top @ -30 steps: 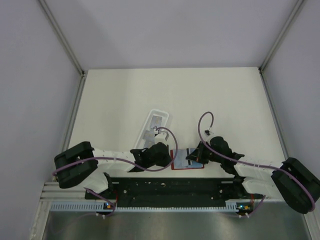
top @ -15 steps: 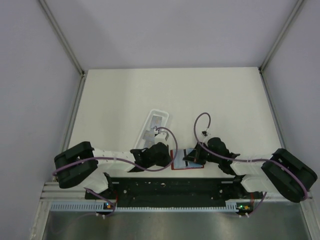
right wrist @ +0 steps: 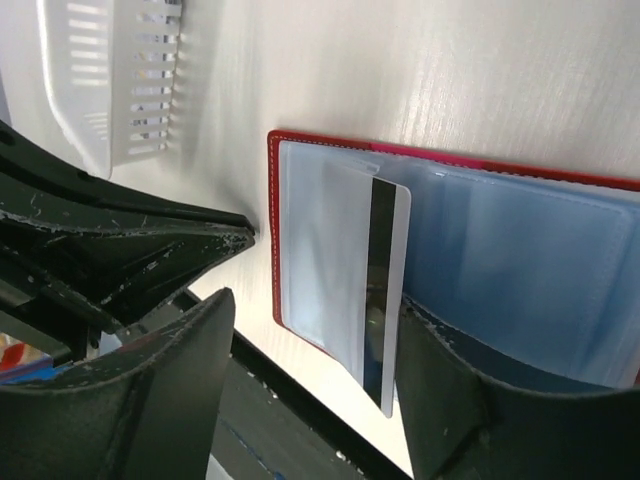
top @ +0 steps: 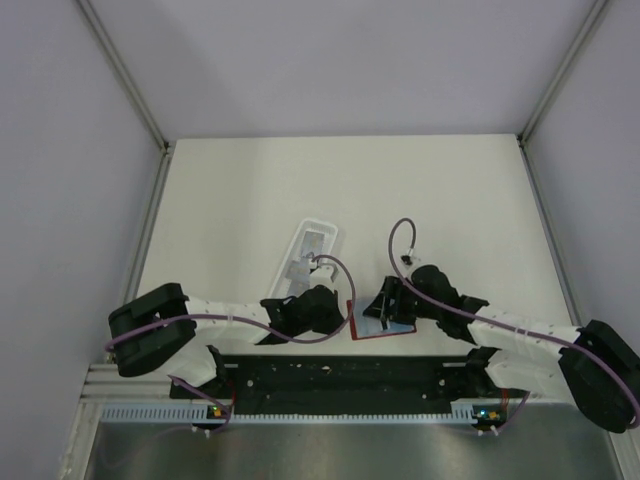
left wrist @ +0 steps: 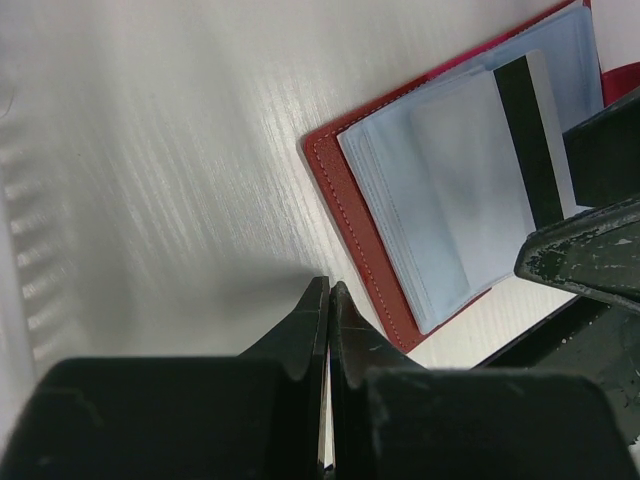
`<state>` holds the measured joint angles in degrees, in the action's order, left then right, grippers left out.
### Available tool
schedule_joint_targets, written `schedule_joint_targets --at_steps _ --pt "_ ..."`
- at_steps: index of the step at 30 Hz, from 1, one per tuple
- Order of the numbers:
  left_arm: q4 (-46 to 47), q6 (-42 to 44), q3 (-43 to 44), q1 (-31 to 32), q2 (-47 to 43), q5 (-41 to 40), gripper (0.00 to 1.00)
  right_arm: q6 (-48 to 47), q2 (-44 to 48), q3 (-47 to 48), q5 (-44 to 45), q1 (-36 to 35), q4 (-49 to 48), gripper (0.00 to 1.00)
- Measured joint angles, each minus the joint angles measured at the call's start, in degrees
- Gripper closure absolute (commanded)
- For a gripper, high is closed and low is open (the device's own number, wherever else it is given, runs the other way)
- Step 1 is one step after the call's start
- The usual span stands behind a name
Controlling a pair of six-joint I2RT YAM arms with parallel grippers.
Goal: Put the credit cards into the card holder
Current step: Insert the credit card into the card slot.
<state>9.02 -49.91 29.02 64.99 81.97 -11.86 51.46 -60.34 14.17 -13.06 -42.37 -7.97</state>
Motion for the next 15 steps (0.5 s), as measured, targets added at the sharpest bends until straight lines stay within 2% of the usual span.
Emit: schedule_joint_targets --at_steps 15 --pt "0.24 -0.17 -0.22 0.00 -0.09 0.33 1.00 -7.41 2.62 7.43 6.23 -0.02 20.17 0.36"
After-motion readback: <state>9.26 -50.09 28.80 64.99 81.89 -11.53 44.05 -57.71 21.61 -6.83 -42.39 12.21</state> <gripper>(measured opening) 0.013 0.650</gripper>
